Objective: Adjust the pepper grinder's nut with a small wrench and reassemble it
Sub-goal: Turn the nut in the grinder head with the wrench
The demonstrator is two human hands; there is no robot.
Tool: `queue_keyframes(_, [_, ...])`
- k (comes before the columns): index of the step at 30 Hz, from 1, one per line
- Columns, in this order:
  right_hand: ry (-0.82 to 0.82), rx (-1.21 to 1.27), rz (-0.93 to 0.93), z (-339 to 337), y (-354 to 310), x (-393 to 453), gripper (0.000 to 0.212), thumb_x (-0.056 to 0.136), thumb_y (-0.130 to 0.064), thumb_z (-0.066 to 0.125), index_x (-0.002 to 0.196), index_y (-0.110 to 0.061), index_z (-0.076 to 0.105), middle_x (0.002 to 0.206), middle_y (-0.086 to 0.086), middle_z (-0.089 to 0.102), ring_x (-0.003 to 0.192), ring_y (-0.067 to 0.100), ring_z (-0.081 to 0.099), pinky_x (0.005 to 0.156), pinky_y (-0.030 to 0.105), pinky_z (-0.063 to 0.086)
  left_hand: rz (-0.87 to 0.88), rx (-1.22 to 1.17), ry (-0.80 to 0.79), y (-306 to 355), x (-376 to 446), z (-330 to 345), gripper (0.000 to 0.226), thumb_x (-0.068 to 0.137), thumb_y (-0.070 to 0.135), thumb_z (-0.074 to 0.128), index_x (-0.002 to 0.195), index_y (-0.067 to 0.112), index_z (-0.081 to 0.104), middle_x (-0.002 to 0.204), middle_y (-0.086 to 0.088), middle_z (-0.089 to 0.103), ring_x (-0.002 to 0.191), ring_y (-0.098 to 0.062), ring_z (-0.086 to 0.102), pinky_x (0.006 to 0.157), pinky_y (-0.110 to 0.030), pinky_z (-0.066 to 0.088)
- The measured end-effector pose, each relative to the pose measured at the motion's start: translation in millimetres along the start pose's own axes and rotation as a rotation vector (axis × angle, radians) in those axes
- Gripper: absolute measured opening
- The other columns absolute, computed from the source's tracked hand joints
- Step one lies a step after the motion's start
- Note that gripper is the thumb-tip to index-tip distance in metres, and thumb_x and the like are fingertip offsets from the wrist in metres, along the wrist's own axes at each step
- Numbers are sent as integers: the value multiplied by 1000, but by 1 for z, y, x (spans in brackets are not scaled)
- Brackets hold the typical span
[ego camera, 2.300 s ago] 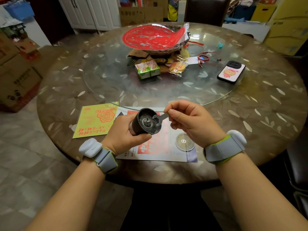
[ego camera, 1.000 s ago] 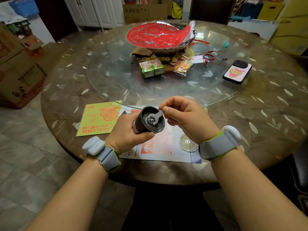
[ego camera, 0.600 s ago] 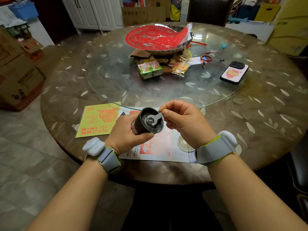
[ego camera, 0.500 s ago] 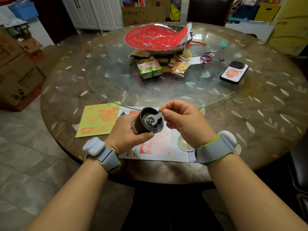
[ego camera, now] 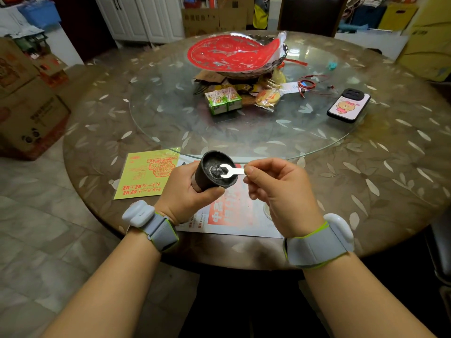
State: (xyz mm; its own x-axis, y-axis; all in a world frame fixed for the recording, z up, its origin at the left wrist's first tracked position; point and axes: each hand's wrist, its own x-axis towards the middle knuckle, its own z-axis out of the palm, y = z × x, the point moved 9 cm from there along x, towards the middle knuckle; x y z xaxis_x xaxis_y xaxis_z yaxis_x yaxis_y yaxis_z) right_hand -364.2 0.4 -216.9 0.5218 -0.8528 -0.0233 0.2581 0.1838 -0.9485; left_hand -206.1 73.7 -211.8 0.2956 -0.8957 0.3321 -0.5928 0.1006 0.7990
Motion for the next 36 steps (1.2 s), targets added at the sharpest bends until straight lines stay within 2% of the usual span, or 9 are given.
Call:
queue_keyframes(3, [20,24,17,2,2,-5,9,83,5,65,78,-2,69,58,10,66,47,17,55,47,24,47,1,-6,9,0,0,-2,51,67,80,58,82,31,60,65,0,64,62,-29,63,62,-50,53])
queue_keyframes(7, [40,37,16,4,-2,-8,9,81,6,67,76,-1,68,57,10,66,45,17,56,45,24,49,4,-2,19,0,0,-3,29,69,58,62,79,31,59,63,3,63,61,-29,63,62,-53,51])
queue_keyframes(11, [79,91,4,6,-5,-13,6,81,7,67,76,3,67,55,11,64,42,18,56,44,25,50,15,1,35,3,-2,-2,49,66,80,58,78,32,58,63,3,63,61,-26,63,62,-47,52])
queue_keyframes(14, [102,126,10,11,0,-20,9,81,6,68,73,4,64,55,13,64,41,19,57,44,26,51,9,-6,75,2,-2,-4,50,66,76,61,78,28,59,62,-6,64,59,-31,62,59,-52,51])
queue_keyframes(19, [109,99,-1,13,2,-17,9,81,5,69,74,1,65,54,10,63,40,18,53,42,24,47,-1,-6,71,0,-1,-6,59,65,86,53,74,28,59,60,-6,63,58,-31,62,61,-52,50])
queue_keyframes(23, [62,29,-37,9,-2,-6,9,81,6,67,75,0,66,55,9,61,41,18,47,42,22,40,11,1,36,2,-2,-3,56,66,85,54,77,30,60,61,2,63,60,-26,63,61,-48,52])
queue_keyframes(27, [12,0,-42,9,-1,3,16,83,4,66,73,-8,65,55,6,60,46,19,44,45,24,38,9,26,3,0,-1,1,58,66,64,64,83,9,65,63,-7,64,61,-32,62,61,-51,51])
queue_keyframes(32, [-53,-24,-8,14,-1,12,14,83,4,66,76,-8,64,56,5,60,47,17,47,46,24,39,30,2,7,3,-2,-1,48,67,69,64,81,24,62,62,-2,64,62,-29,63,61,-45,52])
queue_keyframes(36, [-21,95,84,15,5,18,14,81,4,68,86,-6,59,54,1,64,43,12,51,44,22,41,40,10,-12,5,-3,2,58,66,65,66,89,12,66,74,-11,68,71,-33,64,65,-49,52])
